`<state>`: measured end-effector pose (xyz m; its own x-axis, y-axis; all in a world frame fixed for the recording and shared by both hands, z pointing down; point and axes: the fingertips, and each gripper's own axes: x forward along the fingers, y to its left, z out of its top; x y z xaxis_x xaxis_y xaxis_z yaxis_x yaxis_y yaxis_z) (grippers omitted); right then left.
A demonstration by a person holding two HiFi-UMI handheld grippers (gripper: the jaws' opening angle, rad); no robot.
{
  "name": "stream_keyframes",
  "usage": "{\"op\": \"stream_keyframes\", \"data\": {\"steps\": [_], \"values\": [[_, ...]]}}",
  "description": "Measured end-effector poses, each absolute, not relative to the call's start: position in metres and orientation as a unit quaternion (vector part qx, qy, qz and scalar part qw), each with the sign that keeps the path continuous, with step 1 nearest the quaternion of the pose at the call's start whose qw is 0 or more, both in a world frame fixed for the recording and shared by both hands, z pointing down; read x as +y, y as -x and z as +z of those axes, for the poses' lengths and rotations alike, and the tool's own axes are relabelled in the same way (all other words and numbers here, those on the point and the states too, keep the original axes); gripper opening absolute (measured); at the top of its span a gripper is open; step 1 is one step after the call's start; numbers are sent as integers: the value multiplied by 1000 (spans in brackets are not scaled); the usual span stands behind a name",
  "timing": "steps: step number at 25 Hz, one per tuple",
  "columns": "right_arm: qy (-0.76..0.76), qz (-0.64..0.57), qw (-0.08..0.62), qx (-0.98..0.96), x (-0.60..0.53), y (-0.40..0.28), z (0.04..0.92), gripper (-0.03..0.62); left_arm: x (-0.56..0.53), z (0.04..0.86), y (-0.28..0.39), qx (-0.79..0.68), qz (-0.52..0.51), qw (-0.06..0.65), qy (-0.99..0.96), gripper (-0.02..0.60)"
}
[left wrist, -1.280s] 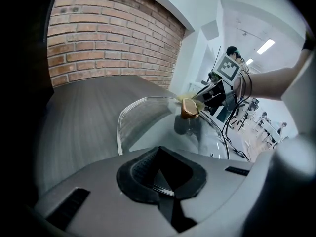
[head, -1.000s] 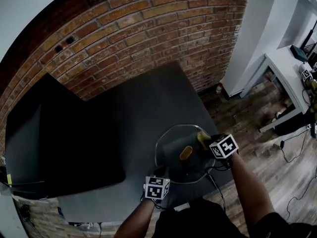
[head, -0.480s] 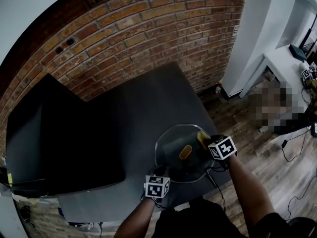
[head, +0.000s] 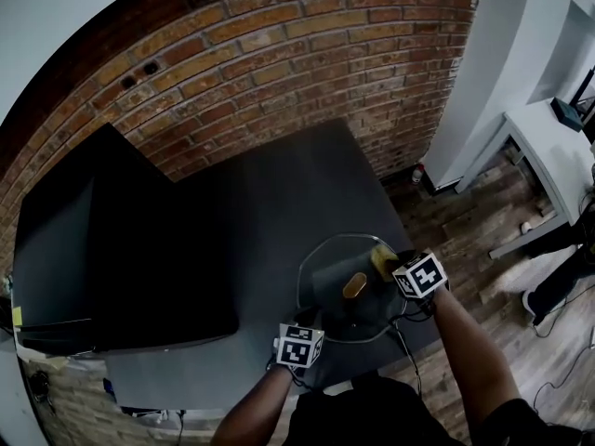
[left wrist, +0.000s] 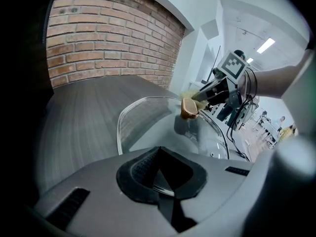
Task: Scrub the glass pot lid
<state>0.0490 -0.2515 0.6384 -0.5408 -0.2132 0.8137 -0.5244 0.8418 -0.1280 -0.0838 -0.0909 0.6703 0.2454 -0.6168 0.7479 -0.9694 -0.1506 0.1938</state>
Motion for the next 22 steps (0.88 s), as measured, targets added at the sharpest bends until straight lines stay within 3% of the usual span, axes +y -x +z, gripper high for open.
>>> {"op": "stream_keyframes", "data": {"steps": [5,12,22], "values": [[-133,90,390,-907,-248,11,591,48,-91,669,81,-545,273,335,-718,34],[90,-43,428,-898,-179,110,590,48,-94,669,79,-551,260,341,-716,34],[265,-140,487,-820,-101,139,646,48,-95,668,81,-554,255,344,-714,34]]}}
